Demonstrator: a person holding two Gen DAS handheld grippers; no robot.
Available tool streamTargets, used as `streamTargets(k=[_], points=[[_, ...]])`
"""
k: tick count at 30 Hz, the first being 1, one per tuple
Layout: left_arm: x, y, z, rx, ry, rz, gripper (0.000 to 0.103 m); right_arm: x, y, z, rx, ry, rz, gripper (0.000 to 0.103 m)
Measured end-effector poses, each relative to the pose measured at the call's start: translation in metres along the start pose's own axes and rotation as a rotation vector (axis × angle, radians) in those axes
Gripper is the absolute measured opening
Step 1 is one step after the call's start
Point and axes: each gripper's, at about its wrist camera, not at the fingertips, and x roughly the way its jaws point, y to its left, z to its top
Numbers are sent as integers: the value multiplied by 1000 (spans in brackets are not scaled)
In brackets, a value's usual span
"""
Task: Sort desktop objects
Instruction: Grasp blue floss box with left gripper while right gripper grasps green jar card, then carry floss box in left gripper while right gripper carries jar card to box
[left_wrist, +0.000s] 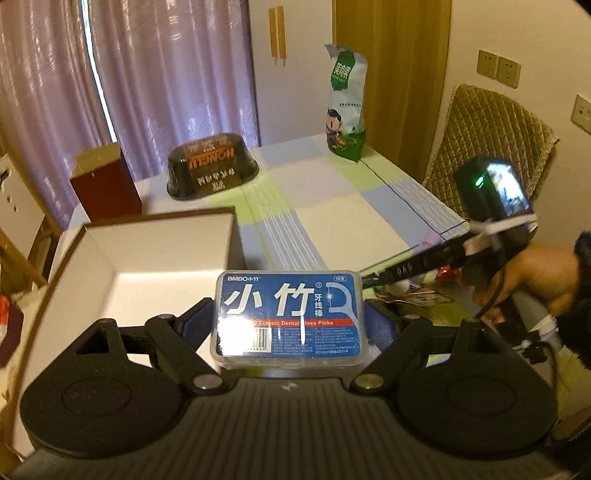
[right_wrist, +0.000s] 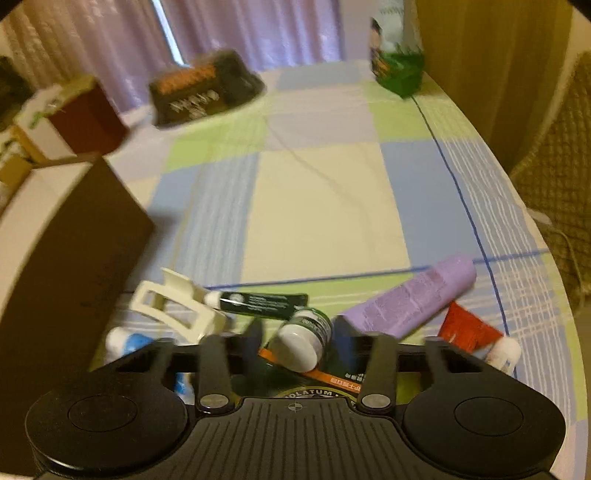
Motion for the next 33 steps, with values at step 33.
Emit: streamTargets(k=[33], points=[[-33, 164, -65, 54, 106, 58, 83, -97, 212, 5, -200, -174, 619, 31]])
